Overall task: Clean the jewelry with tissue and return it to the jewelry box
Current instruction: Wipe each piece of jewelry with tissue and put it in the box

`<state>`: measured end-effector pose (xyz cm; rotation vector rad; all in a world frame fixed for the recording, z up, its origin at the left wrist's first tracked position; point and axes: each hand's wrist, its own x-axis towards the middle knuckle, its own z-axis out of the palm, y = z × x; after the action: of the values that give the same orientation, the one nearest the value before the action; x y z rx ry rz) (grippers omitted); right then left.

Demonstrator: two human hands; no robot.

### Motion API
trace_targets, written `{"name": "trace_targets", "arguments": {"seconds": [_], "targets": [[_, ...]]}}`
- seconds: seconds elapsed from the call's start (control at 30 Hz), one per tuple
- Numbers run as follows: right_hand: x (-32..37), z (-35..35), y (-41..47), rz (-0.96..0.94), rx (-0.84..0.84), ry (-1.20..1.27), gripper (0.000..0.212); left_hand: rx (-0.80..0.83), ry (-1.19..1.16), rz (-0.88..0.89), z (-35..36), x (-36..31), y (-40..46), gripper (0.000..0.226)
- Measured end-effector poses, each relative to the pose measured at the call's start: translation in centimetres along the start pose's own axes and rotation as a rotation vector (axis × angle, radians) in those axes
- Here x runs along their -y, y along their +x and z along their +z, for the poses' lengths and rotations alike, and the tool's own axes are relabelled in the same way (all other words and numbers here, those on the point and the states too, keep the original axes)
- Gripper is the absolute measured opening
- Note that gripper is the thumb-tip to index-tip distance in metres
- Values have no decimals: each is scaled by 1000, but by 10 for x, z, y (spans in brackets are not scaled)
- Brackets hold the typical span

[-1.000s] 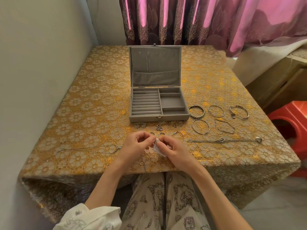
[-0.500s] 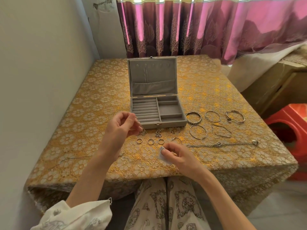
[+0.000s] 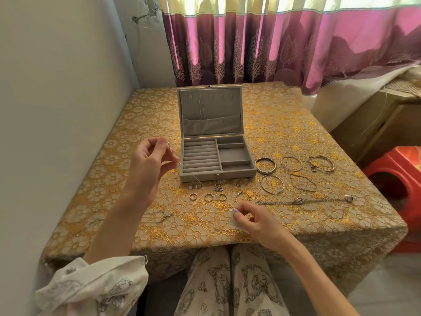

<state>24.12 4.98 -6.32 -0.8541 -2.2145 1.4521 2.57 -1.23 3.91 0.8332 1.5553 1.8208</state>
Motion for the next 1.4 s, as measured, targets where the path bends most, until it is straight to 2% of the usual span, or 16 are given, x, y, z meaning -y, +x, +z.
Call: {"name": "trace_targets", "arguments": {"seconds": [0.13,0.33,0.5,0.7,1.0,1.2,1.4], "targets": [[-8,0,-3,50,-16,-80,17,-37,-71,-28,-5,-3,2,16],[-14,-6,-10,98,-97,-61,16,-76,-167,-20,-12,-16,3,17],[-4,-6,-4,73,-267,76,13,38,4,-76,-7,-15,-5,13],[18,-3,2,49,-256,285,6,95,103,-83,3,-19,-10,11],[64,-7,10,-59,-270,519,8,241,241,-79,18,-28,-22,13],[85,-12,18,-133,-351,553,7,314,315,-92,26,-30,-27,15],[88,-11,21,-143,-365,512,7,308,374,-45,29,-32,-26,11]]}}
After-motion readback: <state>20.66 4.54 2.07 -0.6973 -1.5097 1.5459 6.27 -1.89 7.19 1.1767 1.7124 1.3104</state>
